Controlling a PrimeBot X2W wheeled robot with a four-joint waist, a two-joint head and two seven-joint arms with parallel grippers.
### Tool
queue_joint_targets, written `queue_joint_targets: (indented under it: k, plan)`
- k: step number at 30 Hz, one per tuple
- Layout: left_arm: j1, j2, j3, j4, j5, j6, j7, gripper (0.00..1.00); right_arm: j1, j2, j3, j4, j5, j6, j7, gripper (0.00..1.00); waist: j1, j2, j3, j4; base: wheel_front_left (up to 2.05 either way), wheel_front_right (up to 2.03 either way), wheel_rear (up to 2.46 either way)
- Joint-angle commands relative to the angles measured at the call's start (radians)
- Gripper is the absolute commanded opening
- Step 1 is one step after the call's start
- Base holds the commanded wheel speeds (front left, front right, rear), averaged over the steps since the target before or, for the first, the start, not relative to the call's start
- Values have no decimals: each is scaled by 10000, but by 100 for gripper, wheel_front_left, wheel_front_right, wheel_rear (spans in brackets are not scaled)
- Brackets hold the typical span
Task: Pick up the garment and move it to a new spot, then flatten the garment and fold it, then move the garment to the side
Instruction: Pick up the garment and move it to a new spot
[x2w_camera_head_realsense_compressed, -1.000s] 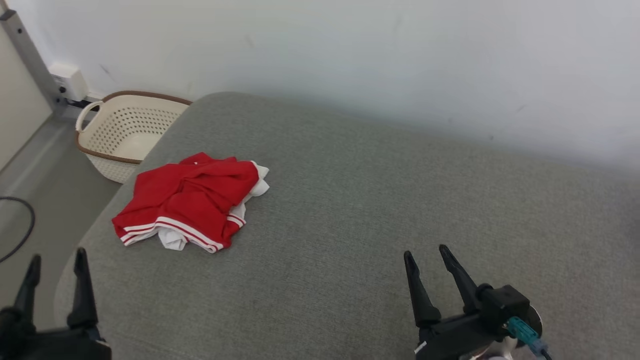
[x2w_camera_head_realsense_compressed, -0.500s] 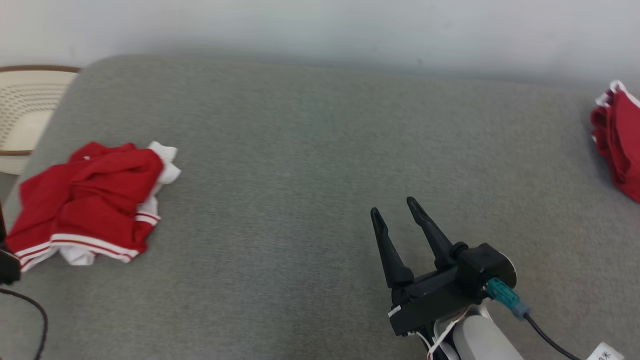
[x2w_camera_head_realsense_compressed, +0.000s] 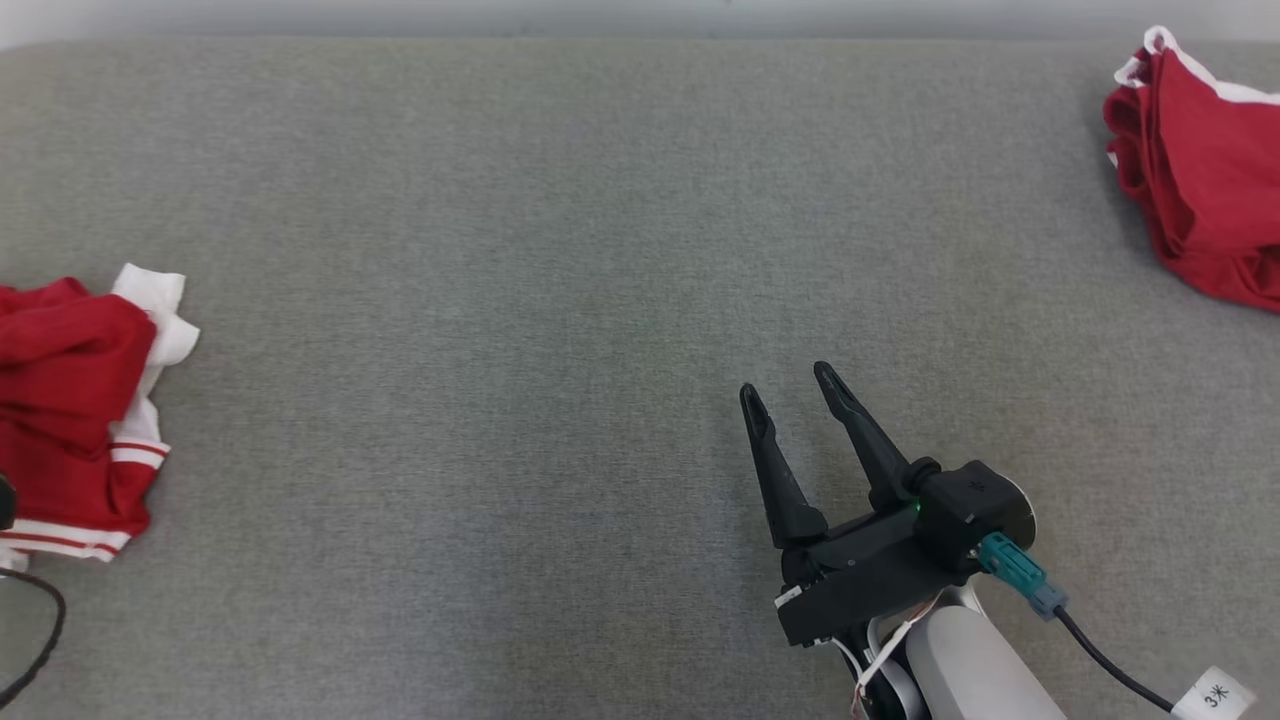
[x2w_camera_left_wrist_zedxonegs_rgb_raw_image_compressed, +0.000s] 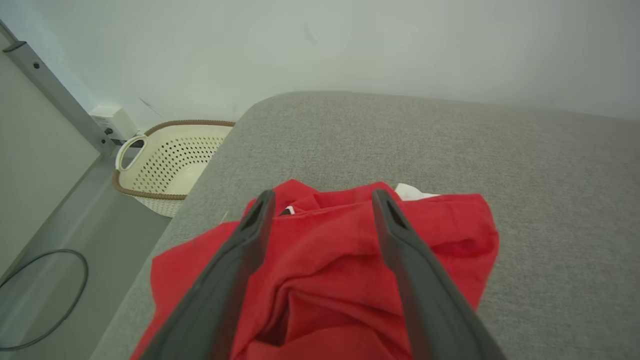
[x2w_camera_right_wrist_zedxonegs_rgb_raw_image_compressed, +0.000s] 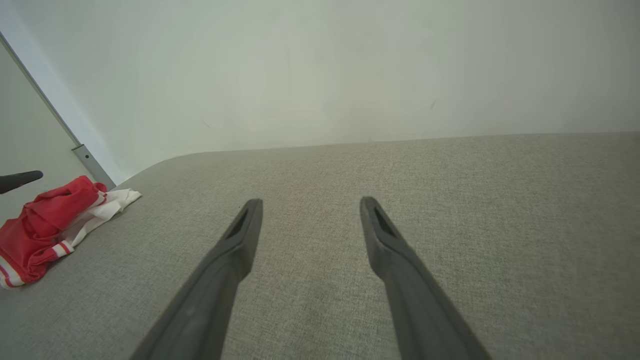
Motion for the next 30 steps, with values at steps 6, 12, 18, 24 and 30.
queue_joint_targets:
  k: [6,12,18,24,30]
  plan:
    - [-497,333,-640,1433,-570,-93,915,100,-137,4,92,-35,-12,1,-15,100,-3,-2,313,-389,0,0,0]
    - [-681,410,-1064,2439,-833,-98,1851,100,-104,3,72,-5,-24,1,-15,100,-3,-2,326,-437,0,0,0]
    - [-845,430,-1431,3006,-848,-103,2144,0,-130,3,98,53,-69,1,-15,100,-3,-2,282,-425,0,0,0]
    - [-1140,611,-1718,2924,-669,-103,1229,0,13,3,51,178,-42,1,-15,100,-3,-2,7,-295,0,0,0]
    - [-1492,665,-1844,2577,-462,-99,130,0,113,3,-13,254,23,1,-15,100,-3,-2,-401,-132,0,0,0]
